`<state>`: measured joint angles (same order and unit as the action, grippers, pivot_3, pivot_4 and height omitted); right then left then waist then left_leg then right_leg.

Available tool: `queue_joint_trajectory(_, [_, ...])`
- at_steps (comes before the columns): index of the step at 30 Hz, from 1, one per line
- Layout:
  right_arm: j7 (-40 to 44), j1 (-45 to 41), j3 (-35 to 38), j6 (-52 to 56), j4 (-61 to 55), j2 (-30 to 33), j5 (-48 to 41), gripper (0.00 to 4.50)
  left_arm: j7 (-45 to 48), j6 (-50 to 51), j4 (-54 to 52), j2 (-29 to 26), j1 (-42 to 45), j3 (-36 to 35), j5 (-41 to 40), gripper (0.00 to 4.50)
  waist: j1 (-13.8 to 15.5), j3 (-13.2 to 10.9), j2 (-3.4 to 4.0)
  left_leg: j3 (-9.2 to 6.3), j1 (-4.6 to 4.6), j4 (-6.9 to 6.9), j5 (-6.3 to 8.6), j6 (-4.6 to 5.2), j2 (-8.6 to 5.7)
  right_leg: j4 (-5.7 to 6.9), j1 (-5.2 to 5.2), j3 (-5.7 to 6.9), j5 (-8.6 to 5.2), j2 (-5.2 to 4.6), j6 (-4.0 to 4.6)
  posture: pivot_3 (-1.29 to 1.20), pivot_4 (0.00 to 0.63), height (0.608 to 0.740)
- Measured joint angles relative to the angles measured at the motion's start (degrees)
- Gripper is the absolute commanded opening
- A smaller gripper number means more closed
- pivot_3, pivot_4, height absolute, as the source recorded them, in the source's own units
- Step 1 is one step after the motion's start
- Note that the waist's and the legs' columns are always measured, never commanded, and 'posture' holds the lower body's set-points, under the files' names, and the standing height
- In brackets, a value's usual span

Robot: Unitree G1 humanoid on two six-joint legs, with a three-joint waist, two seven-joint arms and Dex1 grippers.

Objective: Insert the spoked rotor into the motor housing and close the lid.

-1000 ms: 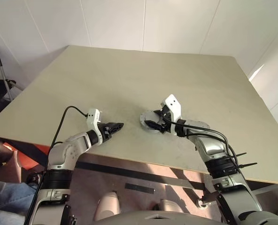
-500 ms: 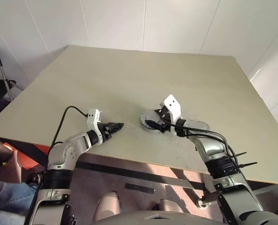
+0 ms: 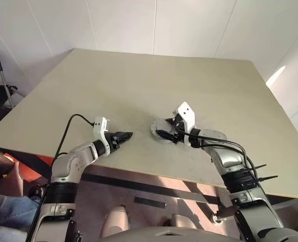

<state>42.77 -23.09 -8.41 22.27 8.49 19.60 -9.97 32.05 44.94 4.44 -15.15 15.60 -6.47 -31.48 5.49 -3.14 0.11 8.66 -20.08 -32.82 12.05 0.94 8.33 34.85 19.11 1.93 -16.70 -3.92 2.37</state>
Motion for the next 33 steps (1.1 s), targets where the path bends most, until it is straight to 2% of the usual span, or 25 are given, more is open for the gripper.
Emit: queue_joint_trajectory(33, [-1.22,-0.62,-1.76,0.14,0.46,0.57,2.4,3.17,-0.05,-0.09,-0.03,0.05,-0.09,0.08,0.02,2.77,-0.07,-0.03,0.03,0.0,0.08,-0.05,0.0,-0.01,0.01,0.05,-0.06,0.0,0.01,0.0,0.0,0.0,0.0,0.74])
